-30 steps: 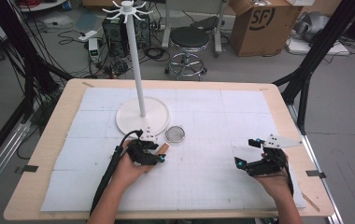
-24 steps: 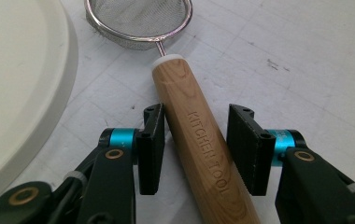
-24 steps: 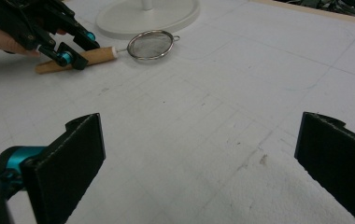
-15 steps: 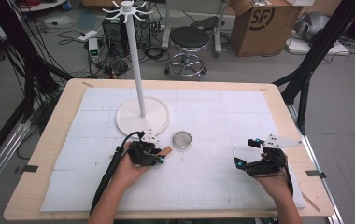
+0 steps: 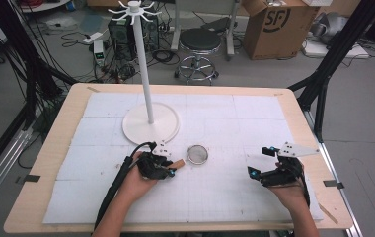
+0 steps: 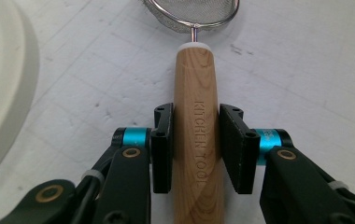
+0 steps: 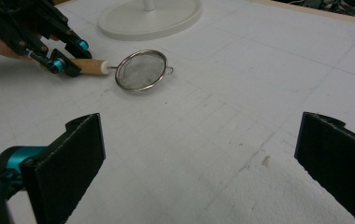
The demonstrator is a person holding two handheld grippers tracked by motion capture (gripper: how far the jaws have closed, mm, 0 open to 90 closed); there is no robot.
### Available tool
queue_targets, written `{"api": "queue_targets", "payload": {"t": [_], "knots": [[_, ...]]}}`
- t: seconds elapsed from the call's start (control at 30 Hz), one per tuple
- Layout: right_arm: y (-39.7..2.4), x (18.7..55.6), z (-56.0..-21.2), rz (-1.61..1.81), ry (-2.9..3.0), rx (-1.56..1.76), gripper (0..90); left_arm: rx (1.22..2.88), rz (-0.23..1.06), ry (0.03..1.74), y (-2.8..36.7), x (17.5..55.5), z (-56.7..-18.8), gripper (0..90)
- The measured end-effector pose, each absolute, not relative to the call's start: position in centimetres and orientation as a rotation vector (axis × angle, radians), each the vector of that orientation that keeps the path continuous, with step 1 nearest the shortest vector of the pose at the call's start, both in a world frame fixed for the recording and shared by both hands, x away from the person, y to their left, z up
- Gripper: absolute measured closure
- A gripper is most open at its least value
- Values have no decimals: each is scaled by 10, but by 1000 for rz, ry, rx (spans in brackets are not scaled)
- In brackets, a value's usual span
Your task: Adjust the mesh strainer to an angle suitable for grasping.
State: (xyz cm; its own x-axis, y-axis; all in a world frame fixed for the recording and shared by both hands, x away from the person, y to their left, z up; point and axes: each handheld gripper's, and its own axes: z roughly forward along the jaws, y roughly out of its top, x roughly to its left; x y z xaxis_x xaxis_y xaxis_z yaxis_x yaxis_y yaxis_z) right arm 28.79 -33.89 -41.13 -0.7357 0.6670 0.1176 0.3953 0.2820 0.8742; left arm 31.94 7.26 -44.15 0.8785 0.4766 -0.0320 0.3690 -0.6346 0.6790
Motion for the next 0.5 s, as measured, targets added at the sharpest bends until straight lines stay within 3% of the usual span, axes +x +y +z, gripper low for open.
{"api": "queue_targets", "payload": {"t": [0.5], "knots": [[-338, 288, -411, 1433, 2288, 968, 6, 2352, 102, 418, 37, 306, -442, 671]]}}
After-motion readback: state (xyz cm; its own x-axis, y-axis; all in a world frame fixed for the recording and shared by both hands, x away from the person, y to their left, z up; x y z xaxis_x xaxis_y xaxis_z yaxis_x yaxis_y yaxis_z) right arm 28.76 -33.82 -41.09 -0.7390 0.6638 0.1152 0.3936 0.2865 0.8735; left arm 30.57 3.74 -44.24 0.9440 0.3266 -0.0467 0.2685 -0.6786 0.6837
